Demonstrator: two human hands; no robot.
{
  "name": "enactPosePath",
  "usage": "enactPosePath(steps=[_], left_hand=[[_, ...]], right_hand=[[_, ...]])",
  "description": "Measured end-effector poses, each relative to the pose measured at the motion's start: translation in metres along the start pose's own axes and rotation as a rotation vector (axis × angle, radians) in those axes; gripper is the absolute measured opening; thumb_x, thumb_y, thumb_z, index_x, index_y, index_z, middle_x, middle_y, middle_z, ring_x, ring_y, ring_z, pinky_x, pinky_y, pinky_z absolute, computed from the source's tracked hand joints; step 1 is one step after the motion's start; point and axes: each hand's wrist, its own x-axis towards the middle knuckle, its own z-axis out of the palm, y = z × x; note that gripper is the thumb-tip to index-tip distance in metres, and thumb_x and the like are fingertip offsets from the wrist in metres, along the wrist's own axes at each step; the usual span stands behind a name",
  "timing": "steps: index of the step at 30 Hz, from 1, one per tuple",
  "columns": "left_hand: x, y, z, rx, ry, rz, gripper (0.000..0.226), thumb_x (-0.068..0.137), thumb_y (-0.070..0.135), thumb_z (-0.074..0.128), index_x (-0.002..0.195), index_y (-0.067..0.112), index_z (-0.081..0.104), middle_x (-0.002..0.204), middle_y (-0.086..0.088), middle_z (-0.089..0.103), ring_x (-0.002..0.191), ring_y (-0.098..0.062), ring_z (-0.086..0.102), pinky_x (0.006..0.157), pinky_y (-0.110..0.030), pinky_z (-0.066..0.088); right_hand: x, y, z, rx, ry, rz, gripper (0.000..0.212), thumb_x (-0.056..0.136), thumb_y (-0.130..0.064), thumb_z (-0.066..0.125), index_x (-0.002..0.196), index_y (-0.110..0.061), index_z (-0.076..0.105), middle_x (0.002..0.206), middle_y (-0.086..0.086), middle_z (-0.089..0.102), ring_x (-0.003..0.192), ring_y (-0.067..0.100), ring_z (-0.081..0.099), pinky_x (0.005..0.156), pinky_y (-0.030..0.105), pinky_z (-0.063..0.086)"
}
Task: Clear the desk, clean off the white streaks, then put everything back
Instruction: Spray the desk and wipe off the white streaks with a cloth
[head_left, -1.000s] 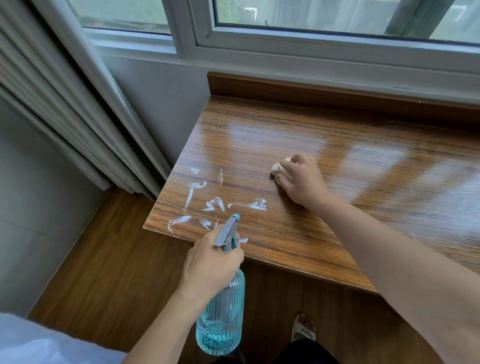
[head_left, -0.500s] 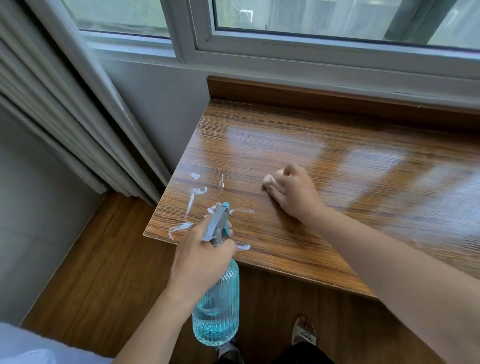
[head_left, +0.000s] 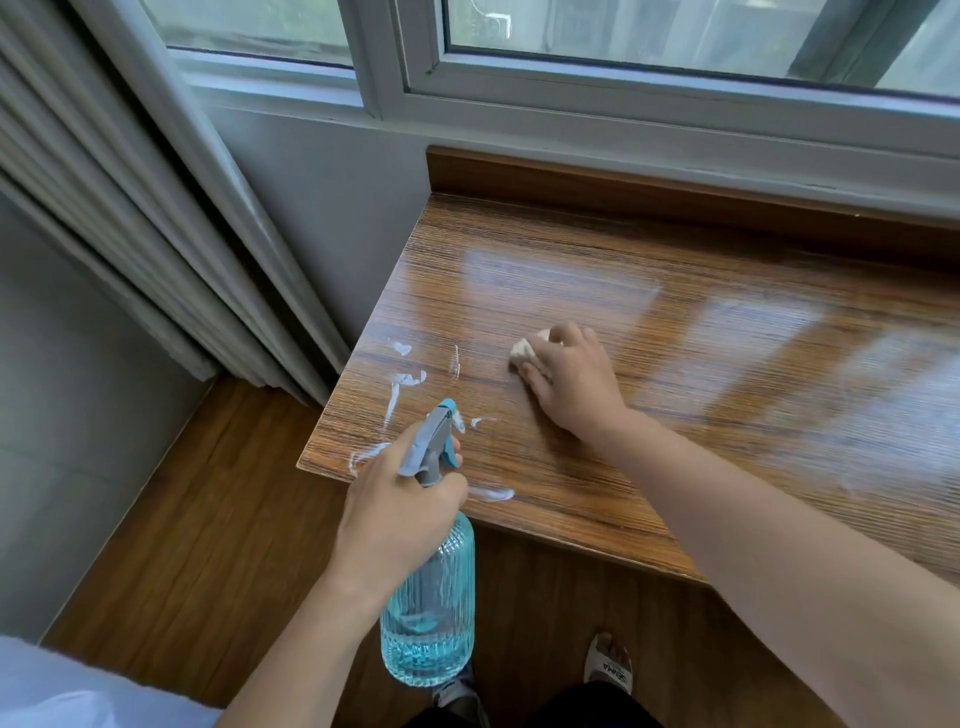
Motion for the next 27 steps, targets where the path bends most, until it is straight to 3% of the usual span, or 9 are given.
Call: enactPosePath(steps=[3, 8, 10, 14, 16, 18, 20, 23, 27], left_hand=[[0.0, -0.004, -0.002, -0.017, 0.01, -0.035, 0.021, 0.083, 0.011, 0.063, 0.092, 0.03, 0.062, 0.054, 0.014, 0.045, 0.047, -0.011, 0.038, 0.056, -0.031, 0.036], [-0.004, -0.008, -0.008, -0.029, 0.012, -0.05, 0.031, 0.082, 0.012, 0.065, 0.077, 0.041, 0.056, 0.052, 0.017, 0.044, 0.047, -0.011, 0.038, 0.056, -0.031, 0.033], [-0.006, -0.01, -0.01, -0.024, 0.015, -0.055, 0.033, 0.083, 0.012, 0.065, 0.074, 0.042, 0.053, 0.053, 0.017, 0.043, 0.048, -0.011, 0.038, 0.054, -0.031, 0.032], [-0.007, -0.014, -0.011, -0.037, 0.039, -0.071, 0.021, 0.085, 0.012, 0.065, 0.082, 0.03, 0.055, 0.053, 0.013, 0.039, 0.051, -0.012, 0.035, 0.054, -0.031, 0.034], [-0.008, -0.014, -0.011, -0.039, 0.038, -0.073, 0.022, 0.085, 0.013, 0.065, 0.082, 0.032, 0.056, 0.053, 0.013, 0.04, 0.05, -0.012, 0.036, 0.054, -0.031, 0.035], [-0.008, -0.013, -0.012, -0.029, 0.039, -0.066, 0.022, 0.084, 0.013, 0.065, 0.082, 0.033, 0.055, 0.056, 0.012, 0.043, 0.05, -0.012, 0.037, 0.054, -0.03, 0.035], [-0.008, -0.013, -0.013, -0.027, 0.041, -0.058, 0.019, 0.085, 0.013, 0.065, 0.083, 0.028, 0.054, 0.061, 0.009, 0.041, 0.053, -0.013, 0.038, 0.054, -0.031, 0.035], [-0.009, -0.015, -0.016, -0.026, 0.034, -0.049, 0.02, 0.087, 0.012, 0.064, 0.085, 0.029, 0.055, 0.062, 0.009, 0.039, 0.052, -0.012, 0.038, 0.054, -0.03, 0.034], [-0.01, -0.017, -0.019, -0.024, 0.028, -0.058, 0.025, 0.087, 0.013, 0.063, 0.088, 0.036, 0.056, 0.057, 0.012, 0.042, 0.05, -0.011, 0.038, 0.053, -0.028, 0.035]], right_hand=[[-0.005, -0.03, 0.007, 0.014, 0.0, 0.023, 0.023, 0.096, -0.033, 0.058, 0.11, -0.017, 0.068, 0.111, 0.009, 0.056, 0.102, 0.033, 0.05, 0.085, 0.043, 0.046], [-0.059, -0.036, -0.014, 0.124, -0.198, -0.431, 0.03, 0.097, -0.041, 0.059, 0.122, -0.025, 0.067, 0.111, 0.0, 0.054, 0.095, 0.018, 0.047, 0.081, 0.032, 0.042], [-0.046, -0.022, -0.015, 0.074, -0.191, -0.4, 0.03, 0.097, -0.046, 0.059, 0.115, -0.025, 0.072, 0.108, 0.0, 0.055, 0.094, 0.019, 0.05, 0.08, 0.034, 0.043], [0.012, -0.016, 0.001, 0.01, -0.048, -0.028, 0.029, 0.096, -0.04, 0.062, 0.094, -0.013, 0.072, 0.101, 0.006, 0.054, 0.096, 0.031, 0.053, 0.08, 0.039, 0.044], [0.016, -0.032, 0.008, 0.001, -0.007, 0.074, 0.022, 0.096, -0.035, 0.063, 0.096, -0.014, 0.07, 0.104, 0.008, 0.054, 0.099, 0.032, 0.051, 0.081, 0.039, 0.044], [-0.006, -0.052, 0.009, 0.054, -0.047, -0.005, 0.021, 0.096, -0.033, 0.062, 0.106, -0.016, 0.071, 0.109, 0.006, 0.055, 0.102, 0.029, 0.05, 0.084, 0.042, 0.046], [-0.04, -0.062, 0.001, 0.132, -0.135, -0.221, 0.024, 0.095, -0.035, 0.06, 0.112, -0.02, 0.07, 0.109, 0.001, 0.053, 0.1, 0.022, 0.049, 0.084, 0.039, 0.047], [-0.065, -0.045, -0.014, 0.119, -0.245, -0.412, 0.029, 0.095, -0.039, 0.06, 0.12, -0.027, 0.068, 0.109, -0.002, 0.052, 0.097, 0.019, 0.048, 0.083, 0.033, 0.045], [-0.028, -0.017, -0.01, 0.052, -0.151, -0.262, 0.03, 0.096, -0.044, 0.06, 0.111, -0.021, 0.074, 0.108, -0.001, 0.055, 0.098, 0.021, 0.052, 0.086, 0.038, 0.047]])
